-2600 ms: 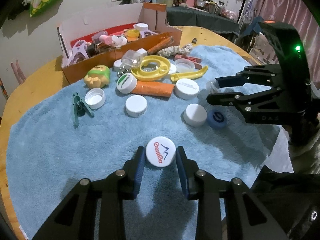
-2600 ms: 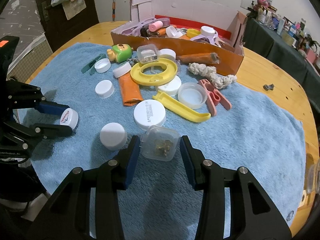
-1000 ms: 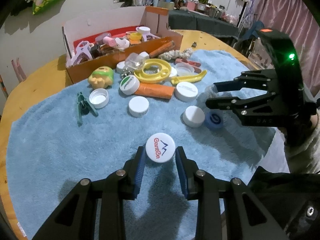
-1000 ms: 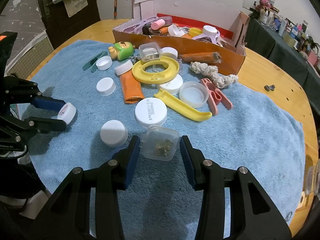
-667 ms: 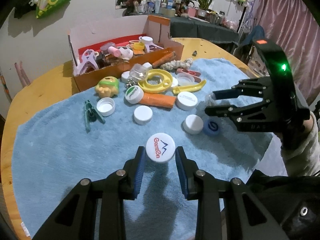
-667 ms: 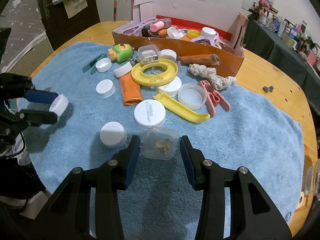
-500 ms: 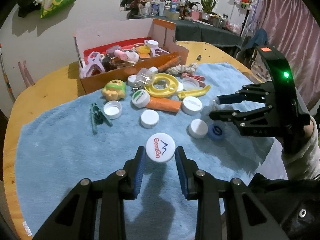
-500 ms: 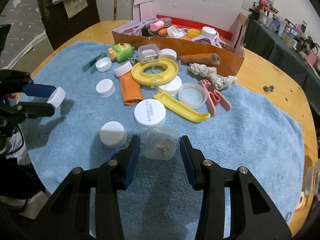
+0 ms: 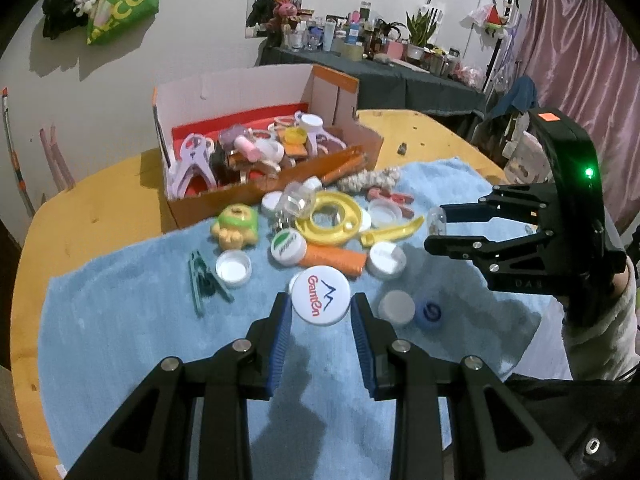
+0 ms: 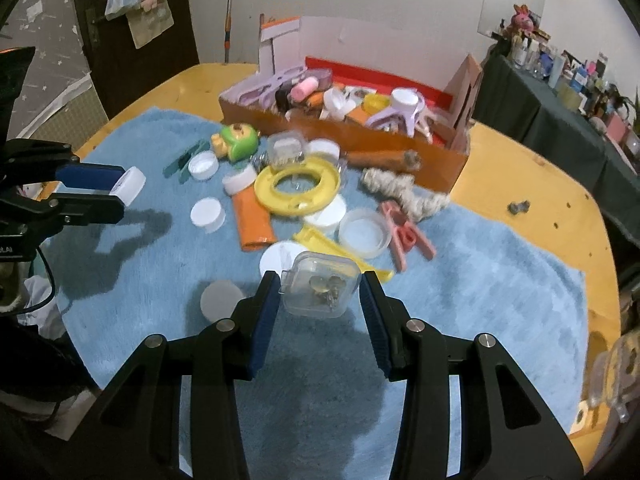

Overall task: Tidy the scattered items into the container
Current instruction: 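Lift GanOn cap with left gripper while right lifts clear container toward the box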

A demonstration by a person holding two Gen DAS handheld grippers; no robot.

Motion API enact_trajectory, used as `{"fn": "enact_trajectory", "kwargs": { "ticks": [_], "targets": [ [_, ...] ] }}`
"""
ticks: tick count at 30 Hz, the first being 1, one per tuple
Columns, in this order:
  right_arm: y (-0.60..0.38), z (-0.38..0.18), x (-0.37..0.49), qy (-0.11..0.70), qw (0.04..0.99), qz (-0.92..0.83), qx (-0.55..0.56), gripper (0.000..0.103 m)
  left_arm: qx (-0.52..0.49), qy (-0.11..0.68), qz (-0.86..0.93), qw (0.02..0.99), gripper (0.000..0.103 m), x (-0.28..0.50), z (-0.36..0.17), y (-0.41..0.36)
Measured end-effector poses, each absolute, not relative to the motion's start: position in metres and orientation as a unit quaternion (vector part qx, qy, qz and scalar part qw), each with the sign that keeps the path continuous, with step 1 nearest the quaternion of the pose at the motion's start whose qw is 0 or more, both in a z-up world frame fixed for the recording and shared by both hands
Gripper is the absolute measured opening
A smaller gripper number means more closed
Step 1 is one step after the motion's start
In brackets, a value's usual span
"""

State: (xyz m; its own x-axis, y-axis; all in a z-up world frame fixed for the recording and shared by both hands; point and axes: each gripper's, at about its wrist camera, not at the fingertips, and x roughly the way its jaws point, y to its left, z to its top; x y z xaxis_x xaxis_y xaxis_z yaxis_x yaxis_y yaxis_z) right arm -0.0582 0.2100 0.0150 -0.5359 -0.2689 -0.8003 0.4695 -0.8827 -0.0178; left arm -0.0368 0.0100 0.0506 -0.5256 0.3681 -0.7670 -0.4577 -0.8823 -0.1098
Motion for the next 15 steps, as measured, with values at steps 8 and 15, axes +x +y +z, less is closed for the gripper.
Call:
{"fn": "enact_trajectory", "kwargs": {
  "ticks": [8,15],
  "targets": [
    [0.214,0.039,-0.072,0.119,0.209,-0.878,0.413,0.04,-0.411,0.05,0.879,0.236,0.033,-0.058,0.069,0.016],
    [0.213,0.06,-0.087,0.125,0.209,-0.885,0.397,0.04,-0.394,0.043,0.888,0.233,0.033,-0.077,0.085,0.019]
  ]
}}
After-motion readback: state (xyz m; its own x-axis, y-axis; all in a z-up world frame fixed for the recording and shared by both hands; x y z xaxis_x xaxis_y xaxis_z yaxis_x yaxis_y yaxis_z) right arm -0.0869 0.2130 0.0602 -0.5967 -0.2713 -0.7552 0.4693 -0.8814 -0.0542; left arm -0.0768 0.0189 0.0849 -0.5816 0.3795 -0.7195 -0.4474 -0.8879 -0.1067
